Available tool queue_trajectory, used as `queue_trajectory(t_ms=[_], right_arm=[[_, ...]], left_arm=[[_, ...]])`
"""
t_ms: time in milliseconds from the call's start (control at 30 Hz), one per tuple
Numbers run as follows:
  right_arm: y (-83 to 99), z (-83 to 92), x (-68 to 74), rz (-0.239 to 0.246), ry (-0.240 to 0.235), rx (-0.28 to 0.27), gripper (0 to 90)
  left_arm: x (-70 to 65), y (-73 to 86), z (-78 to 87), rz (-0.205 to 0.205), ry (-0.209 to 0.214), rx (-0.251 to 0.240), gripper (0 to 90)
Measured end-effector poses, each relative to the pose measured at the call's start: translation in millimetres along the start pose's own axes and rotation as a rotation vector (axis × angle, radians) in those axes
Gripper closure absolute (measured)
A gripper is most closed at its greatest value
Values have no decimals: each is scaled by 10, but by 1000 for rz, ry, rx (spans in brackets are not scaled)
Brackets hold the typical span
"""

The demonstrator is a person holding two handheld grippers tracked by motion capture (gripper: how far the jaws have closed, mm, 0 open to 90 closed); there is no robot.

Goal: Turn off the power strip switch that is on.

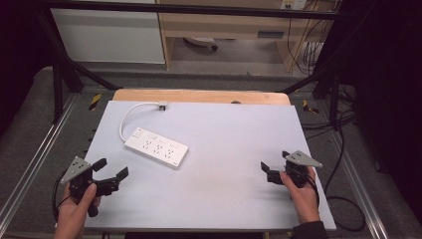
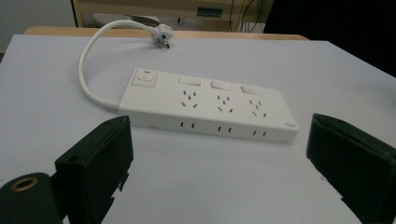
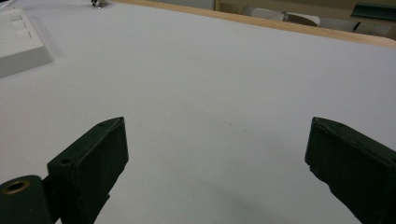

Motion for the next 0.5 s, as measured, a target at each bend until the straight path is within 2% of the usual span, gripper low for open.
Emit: queue_trajectory(t_ms=[167, 500], right_arm=[[8, -14, 30, 15, -6, 17, 48], [3, -13, 45, 37, 0, 13, 40]], left_arm=[[-12, -4, 6, -3, 4, -2, 72], [-39, -29, 36, -14, 14, -8, 70]])
Point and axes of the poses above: each handheld gripper's, and its own axes: z roughly backward along the jaws, y roughly out of its underside, x roughly to its left, the point moved 4 cm from there along -z, roughly forward along the jaws, and after that the axes turned 6 degrees about y, right-handed, at the moved point
